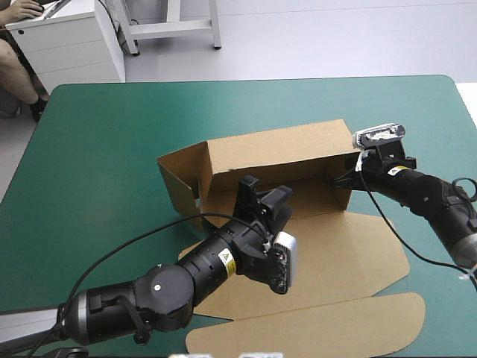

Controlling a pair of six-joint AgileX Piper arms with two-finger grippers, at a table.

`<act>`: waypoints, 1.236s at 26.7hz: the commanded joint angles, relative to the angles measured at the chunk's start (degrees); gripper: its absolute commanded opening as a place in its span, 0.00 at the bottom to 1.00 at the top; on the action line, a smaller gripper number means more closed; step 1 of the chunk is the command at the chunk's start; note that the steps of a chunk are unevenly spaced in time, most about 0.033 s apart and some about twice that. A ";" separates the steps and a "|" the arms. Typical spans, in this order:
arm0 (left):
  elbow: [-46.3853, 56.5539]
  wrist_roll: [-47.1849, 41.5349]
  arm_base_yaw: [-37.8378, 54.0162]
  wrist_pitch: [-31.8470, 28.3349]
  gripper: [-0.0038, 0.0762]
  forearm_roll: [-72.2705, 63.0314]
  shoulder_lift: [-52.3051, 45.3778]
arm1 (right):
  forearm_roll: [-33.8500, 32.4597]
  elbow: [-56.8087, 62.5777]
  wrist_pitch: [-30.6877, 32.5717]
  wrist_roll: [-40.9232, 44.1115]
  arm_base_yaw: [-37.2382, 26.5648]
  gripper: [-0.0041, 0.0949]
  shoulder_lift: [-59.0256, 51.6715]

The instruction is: Fold the box

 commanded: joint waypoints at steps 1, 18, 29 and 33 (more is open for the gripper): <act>-4.83 3.30 -0.69 2.12 0.04 -3.90 -1.69 | 0.26 -1.56 -2.12 1.55 -0.01 0.03 -1.23; -32.71 27.43 14.55 30.76 0.07 -41.82 -1.80 | -0.17 -1.56 -0.26 1.09 -0.01 0.03 -1.23; -34.13 23.37 45.33 30.81 0.07 -64.35 -4.65 | -0.17 -1.56 0.33 1.09 -0.01 0.03 -1.23; -33.20 21.25 51.15 30.66 0.07 -66.87 -8.39 | -0.17 -1.56 0.55 1.09 -0.01 0.03 -1.23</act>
